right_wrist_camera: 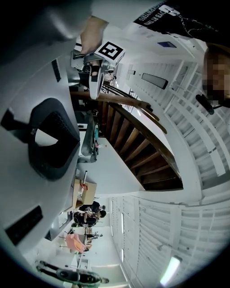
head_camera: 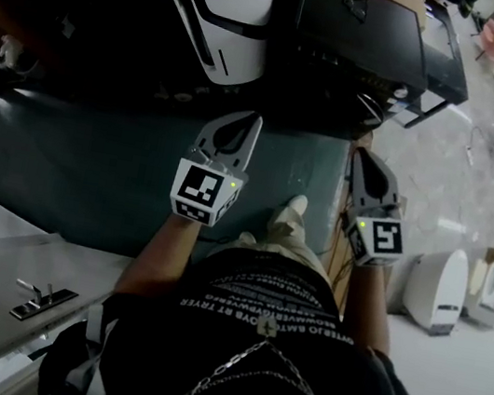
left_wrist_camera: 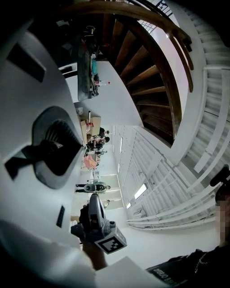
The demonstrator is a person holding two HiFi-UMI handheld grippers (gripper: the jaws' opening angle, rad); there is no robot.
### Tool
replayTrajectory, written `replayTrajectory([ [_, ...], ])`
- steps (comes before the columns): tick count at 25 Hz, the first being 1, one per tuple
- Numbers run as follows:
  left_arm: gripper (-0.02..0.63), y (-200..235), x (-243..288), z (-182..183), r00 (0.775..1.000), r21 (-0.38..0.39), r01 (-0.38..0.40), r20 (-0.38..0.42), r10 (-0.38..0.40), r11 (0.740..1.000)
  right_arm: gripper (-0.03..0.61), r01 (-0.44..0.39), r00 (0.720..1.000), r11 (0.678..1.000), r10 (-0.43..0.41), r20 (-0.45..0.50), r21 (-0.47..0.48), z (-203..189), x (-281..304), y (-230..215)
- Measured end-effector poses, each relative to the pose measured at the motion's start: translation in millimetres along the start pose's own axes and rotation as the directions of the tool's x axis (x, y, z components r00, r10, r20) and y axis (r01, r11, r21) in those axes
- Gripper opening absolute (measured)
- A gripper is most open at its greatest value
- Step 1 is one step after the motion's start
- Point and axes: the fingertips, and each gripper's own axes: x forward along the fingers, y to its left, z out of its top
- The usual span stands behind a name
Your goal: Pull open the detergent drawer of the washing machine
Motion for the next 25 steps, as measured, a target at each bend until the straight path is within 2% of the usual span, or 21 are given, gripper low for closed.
replayTrajectory([
  [8,0.003,12,55,-6,0.999,-0.015,0.004,-0.037,-0.004,1.000,0.000,-0.016,1.000,1.000,0.016,-0.004,0.025,-1,39,-40],
  [17,0.003,31,108,-27,0.996,-0.042,0.004,-0.085,-0.008,0.999,0.000,-0.014,0.999,1.000,0.015,-0.048,0.013,-26,80,-82],
  [22,0.003,43,137,-33,0.995,-0.046,0.002,-0.103,-0.007,0.999,0.000,-0.021,0.997,0.999,0.023,-0.072,0.034,-32,105,-98],
  [25,0.003,52,150,-34,0.993,-0.030,-0.016,-0.115,0.012,0.999,0.000,-0.028,0.996,0.999,0.029,-0.083,0.015,-36,117,-106],
])
